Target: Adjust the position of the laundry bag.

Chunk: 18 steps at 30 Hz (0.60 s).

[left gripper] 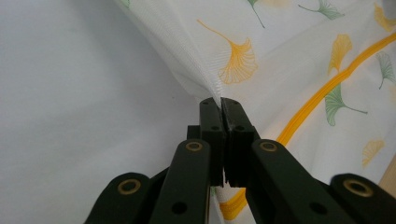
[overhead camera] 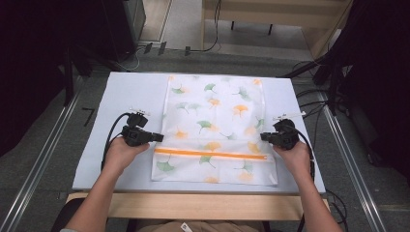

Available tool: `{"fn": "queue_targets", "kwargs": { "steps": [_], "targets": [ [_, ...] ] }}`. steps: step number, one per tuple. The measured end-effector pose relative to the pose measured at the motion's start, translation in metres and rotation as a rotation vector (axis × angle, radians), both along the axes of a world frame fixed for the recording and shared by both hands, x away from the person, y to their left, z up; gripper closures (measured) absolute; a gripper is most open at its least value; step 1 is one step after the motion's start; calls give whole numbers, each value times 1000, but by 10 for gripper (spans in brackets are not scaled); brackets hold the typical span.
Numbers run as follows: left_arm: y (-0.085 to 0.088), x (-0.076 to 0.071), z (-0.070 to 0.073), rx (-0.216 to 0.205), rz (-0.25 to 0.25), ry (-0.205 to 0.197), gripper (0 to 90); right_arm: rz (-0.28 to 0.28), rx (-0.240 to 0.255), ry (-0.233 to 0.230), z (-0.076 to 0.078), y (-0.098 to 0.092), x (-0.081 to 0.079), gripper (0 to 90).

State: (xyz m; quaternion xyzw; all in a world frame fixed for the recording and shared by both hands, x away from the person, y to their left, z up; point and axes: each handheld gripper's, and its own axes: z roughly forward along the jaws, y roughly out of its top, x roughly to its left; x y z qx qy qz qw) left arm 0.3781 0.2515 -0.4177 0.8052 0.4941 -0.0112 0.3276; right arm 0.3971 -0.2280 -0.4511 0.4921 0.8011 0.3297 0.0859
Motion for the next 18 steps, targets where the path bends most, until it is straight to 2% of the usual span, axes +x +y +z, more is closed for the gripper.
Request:
{"fn": "queue_targets", "kwargs": {
  "steps": [4, 9, 13, 18],
  "targets": [
    [11, 0, 1, 11, 20, 2, 895, 22, -4, -1, 1, 9, 1, 876],
    [23, -1, 2, -1, 56, 7, 894, 49, -4, -3, 2, 19, 1, 876],
    [37, -3, 3, 16, 77, 7, 892, 69, 9, -3, 5, 31, 1, 872],
    [49, -3, 2, 8, 104, 14, 893, 92, 11, -4, 5, 41, 0, 868]
  ]
}}
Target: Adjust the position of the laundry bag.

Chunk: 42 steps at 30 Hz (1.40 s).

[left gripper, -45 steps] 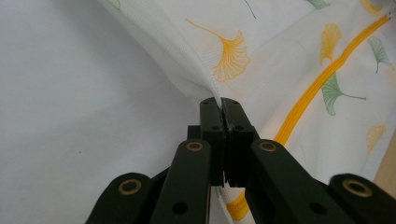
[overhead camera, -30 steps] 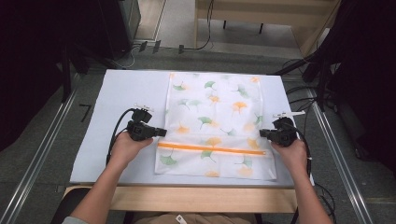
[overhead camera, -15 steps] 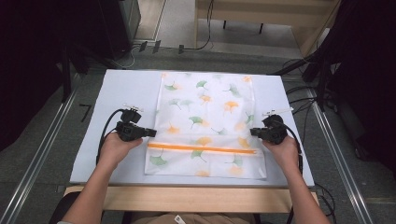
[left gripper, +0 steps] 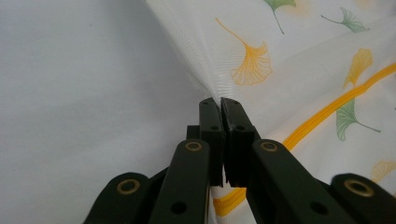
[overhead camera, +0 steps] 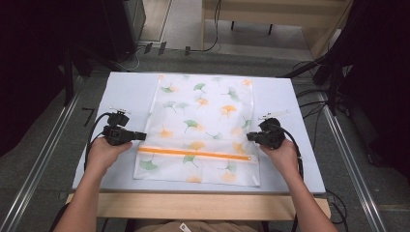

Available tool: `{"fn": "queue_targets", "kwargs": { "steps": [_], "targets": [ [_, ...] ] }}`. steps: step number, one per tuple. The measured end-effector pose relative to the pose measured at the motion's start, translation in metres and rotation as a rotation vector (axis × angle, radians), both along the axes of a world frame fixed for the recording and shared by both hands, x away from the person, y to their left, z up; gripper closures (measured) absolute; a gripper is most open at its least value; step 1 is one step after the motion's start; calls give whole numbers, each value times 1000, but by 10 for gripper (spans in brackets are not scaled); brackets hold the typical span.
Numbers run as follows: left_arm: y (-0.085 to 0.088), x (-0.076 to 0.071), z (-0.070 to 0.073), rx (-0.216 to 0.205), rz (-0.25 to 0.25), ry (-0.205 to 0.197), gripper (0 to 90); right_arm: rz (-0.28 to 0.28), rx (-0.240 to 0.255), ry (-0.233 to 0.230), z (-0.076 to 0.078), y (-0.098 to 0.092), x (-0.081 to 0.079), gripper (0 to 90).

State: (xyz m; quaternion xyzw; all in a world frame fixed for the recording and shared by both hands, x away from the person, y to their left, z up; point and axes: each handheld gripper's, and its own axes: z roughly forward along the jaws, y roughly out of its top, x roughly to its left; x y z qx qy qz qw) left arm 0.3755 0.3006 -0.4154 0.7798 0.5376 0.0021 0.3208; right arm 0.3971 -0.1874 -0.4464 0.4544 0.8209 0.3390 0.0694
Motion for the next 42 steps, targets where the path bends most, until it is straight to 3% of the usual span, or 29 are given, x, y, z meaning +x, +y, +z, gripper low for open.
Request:
{"fn": "queue_targets", "kwargs": {
  "steps": [16, 24, 25, 30, 42],
  "targets": [
    [14, -10, 0, 21, 9, 31, 894, 29, -4, -22, 0, 18, 3, 865],
    [16, -10, -2, -5, 6, 28, 656, 15, 1, -17, 0, 14, 5, 728],
    [15, -11, 0, -9, 1, 14, 625, 13, -3, -33, 1, 11, 4, 678],
    [11, -13, 3, -25, -10, -25, 503, 3, 4, -47, 6, 7, 1, 625],
    [-4, -16, 8, -30, -58, -65, 405, 14, 28, -73, 17, -10, -28, 563]
  ]
}}
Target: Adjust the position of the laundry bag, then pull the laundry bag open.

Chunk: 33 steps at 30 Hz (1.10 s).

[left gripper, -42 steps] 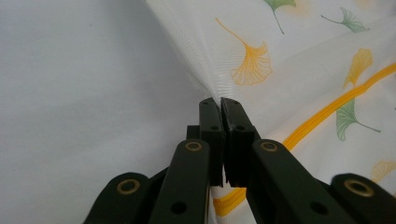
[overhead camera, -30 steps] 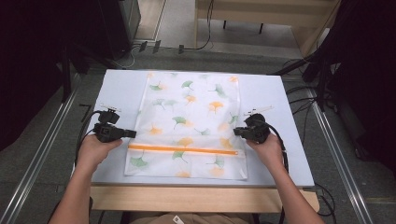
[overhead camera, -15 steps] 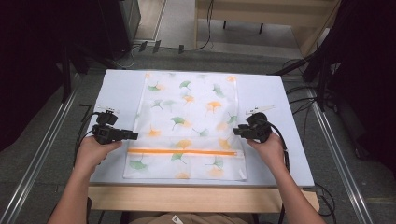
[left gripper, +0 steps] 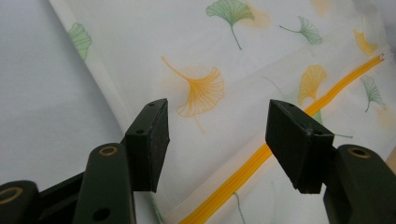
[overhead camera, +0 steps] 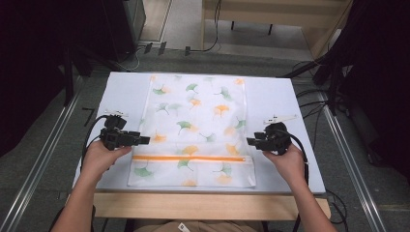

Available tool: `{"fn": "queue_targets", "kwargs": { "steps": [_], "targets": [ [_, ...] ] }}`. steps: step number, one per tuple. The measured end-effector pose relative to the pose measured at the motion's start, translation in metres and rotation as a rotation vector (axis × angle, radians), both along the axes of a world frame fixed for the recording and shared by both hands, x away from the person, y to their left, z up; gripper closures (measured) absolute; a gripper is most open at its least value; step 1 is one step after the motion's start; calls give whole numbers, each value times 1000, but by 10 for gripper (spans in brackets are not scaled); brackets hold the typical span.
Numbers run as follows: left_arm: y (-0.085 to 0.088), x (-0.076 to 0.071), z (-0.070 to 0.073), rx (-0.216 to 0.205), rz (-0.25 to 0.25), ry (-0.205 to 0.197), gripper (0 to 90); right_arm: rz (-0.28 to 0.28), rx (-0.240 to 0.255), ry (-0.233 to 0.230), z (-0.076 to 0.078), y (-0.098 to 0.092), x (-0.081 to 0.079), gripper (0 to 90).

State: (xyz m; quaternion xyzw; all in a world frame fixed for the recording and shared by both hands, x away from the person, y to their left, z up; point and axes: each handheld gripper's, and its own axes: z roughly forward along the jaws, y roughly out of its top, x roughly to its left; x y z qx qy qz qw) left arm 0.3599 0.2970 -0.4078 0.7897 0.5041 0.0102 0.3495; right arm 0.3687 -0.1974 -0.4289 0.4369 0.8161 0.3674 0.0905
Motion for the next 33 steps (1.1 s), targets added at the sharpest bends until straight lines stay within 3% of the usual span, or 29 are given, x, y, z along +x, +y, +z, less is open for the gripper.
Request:
{"fn": "queue_targets", "kwargs": {
  "steps": [8, 13, 14, 15, 17, 20, 24, 30, 33],
  "targets": [
    [-10, 2, 0, -1, -27, 4, 402, 4, 9, -3, -1, -5, -19, 581],
    [-19, 5, -1, -7, -52, 4, 401, -1, 22, 3, -9, 1, -14, 786],
    [-21, 6, -1, -5, -58, 4, 401, -1, 22, 3, -9, 1, -14, 786],
    [-25, 7, -2, -3, -65, 4, 401, 0, 35, 19, -11, 6, -10, 848],
    [-28, 8, -3, -3, -77, 8, 402, 5, 42, 38, -15, 13, -6, 884],
    [-31, 10, -5, 1, -88, 14, 402, 11, 28, 41, -18, 22, -1, 896],
    [-32, 11, -8, 3, -98, 18, 403, 33, -42, 78, -31, 35, 5, 897],
    [-36, 10, -8, 0, -103, 11, 404, -6, -69, 94, -37, 25, 9, 897],
    [-40, 11, -9, 5, -115, 8, 404, -24, -60, 95, -38, 20, 9, 897]
  ]
}}
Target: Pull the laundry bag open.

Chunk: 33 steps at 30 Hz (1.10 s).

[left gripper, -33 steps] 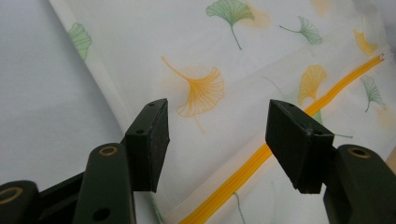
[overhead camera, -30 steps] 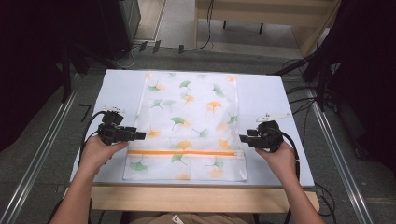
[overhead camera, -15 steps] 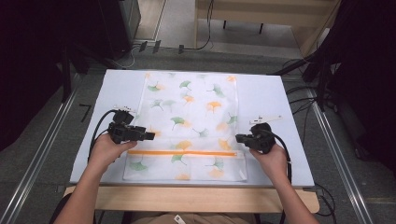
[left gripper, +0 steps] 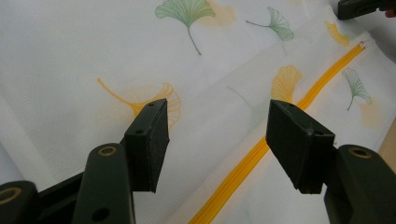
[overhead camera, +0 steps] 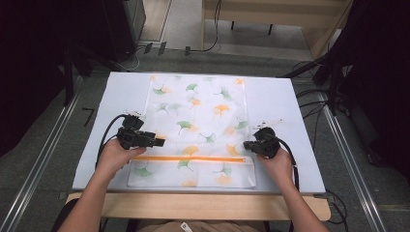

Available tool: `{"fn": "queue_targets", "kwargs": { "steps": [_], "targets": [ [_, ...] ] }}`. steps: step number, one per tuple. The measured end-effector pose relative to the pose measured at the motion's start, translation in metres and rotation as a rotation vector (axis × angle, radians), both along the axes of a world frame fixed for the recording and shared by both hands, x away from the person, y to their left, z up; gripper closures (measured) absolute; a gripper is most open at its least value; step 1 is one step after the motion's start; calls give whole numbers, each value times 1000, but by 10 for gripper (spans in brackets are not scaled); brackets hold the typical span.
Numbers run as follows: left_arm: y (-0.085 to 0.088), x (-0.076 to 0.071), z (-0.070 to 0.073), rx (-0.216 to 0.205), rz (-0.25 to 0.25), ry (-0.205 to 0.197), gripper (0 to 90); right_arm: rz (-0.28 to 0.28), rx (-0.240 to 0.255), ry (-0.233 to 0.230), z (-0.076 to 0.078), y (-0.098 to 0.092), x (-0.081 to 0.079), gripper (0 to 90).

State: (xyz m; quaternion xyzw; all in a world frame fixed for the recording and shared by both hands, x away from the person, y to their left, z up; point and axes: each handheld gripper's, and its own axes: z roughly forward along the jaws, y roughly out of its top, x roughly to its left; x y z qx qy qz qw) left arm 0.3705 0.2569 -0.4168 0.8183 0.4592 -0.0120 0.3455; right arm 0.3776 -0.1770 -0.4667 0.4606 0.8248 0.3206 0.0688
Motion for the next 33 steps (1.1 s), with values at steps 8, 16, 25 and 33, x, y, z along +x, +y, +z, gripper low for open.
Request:
{"fn": "queue_targets", "kwargs": {
  "steps": [8, 16, 25, 33],
  "targets": [
    [-9, 3, 0, 2, -21, -12, 403, -21, 2, -3, 4, -9, -8, 900],
    [-20, 8, 3, 0, -40, -35, 401, 8, 24, -6, 12, -11, -29, 900],
    [-33, 12, 3, 2, -66, -40, 393, 18, 16, 16, 6, -10, -37, 900],
    [-36, 14, 5, -18, -58, -44, 394, 44, 9, 12, 9, -10, -48, 900]
  ]
}}
